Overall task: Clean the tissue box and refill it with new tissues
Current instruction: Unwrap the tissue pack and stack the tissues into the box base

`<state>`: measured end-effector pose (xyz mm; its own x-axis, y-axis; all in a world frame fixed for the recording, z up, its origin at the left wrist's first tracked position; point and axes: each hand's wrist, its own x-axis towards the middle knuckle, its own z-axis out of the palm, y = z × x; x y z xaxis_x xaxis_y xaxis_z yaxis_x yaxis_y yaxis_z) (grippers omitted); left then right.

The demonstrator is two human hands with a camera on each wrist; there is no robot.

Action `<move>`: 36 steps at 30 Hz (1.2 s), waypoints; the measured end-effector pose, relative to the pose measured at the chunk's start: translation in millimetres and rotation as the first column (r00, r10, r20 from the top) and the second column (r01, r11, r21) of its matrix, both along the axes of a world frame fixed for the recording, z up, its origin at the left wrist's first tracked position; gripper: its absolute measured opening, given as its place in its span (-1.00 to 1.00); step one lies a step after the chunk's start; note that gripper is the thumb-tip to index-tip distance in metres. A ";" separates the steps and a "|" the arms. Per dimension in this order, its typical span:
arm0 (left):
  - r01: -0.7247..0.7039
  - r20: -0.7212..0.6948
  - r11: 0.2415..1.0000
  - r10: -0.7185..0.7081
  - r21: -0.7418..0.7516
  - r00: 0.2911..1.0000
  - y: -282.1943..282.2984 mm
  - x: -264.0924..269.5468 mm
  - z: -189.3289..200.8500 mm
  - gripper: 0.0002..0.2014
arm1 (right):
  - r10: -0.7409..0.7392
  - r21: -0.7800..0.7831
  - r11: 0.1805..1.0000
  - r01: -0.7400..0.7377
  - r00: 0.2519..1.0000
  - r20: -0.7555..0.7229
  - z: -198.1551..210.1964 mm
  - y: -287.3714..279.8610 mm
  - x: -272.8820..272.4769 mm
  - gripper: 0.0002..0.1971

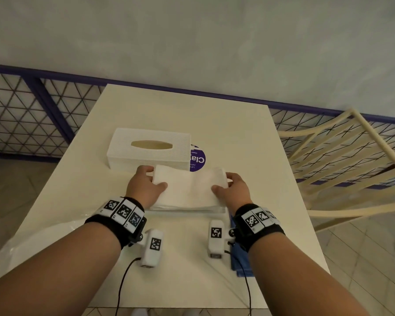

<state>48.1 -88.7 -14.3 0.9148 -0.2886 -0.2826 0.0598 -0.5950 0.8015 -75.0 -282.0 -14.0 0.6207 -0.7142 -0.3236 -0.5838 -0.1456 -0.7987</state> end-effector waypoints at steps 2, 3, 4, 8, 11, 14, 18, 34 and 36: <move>0.006 -0.005 1.000 -0.006 0.025 1.000 -1.6 3.8 -3.3 -0.45 | 0.000 0.009 1.000 0.000 1.000 -0.016 -4.4 -2.1 6.4 -0.43; 0.014 -0.009 0.999 -0.013 0.038 1.000 -1.1 4.9 -5.2 -0.44 | 0.017 0.014 1.000 -0.016 0.999 -0.040 -6.2 -2.8 8.2 -0.40; 0.018 -0.010 0.999 -0.018 0.048 1.000 0.4 5.7 -6.9 -0.41 | 0.039 0.019 0.999 -0.038 0.996 -0.082 -8.1 -3.7 9.2 -0.35; 0.004 0.076 1.000 -0.006 0.023 0.997 16.8 8.3 2.0 -0.40 | 0.063 -0.053 0.996 -0.076 0.974 -0.216 -9.1 -4.3 4.5 -0.23; -0.012 0.204 1.000 0.008 0.020 0.979 50.8 9.6 17.8 -0.57 | 0.071 -0.204 0.974 -0.098 0.988 -0.138 -4.4 13.9 -0.7 -0.45; -0.078 0.286 0.990 0.042 0.114 0.957 105.5 3.5 17.4 -0.74 | 0.258 -0.216 0.942 -0.258 0.966 -0.027 -1.1 57.2 3.1 -0.69; -0.118 0.311 0.916 -0.008 0.383 0.951 169.4 -21.1 -2.1 -0.87 | 0.631 -0.128 0.753 -0.645 0.764 -0.137 -8.6 118.4 22.1 -0.74; 0.022 0.382 0.865 -0.244 0.501 0.891 229.6 -51.2 -73.9 -0.41 | 0.769 -0.052 0.478 -0.877 0.447 -0.456 -26.5 209.7 95.0 -0.43; 0.016 0.382 0.866 -0.236 0.500 0.893 229.8 -52.9 -75.9 -0.41 | 0.747 -0.084 0.471 -0.878 0.448 -0.491 -28.3 213.7 96.4 -0.44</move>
<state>-4.9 141.1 -90.3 0.9397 -0.3417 -0.0145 -0.3156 -0.8826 0.3485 21.4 -68.3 -42.3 0.8504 -0.0245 -0.5255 -0.2684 -0.8794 -0.3932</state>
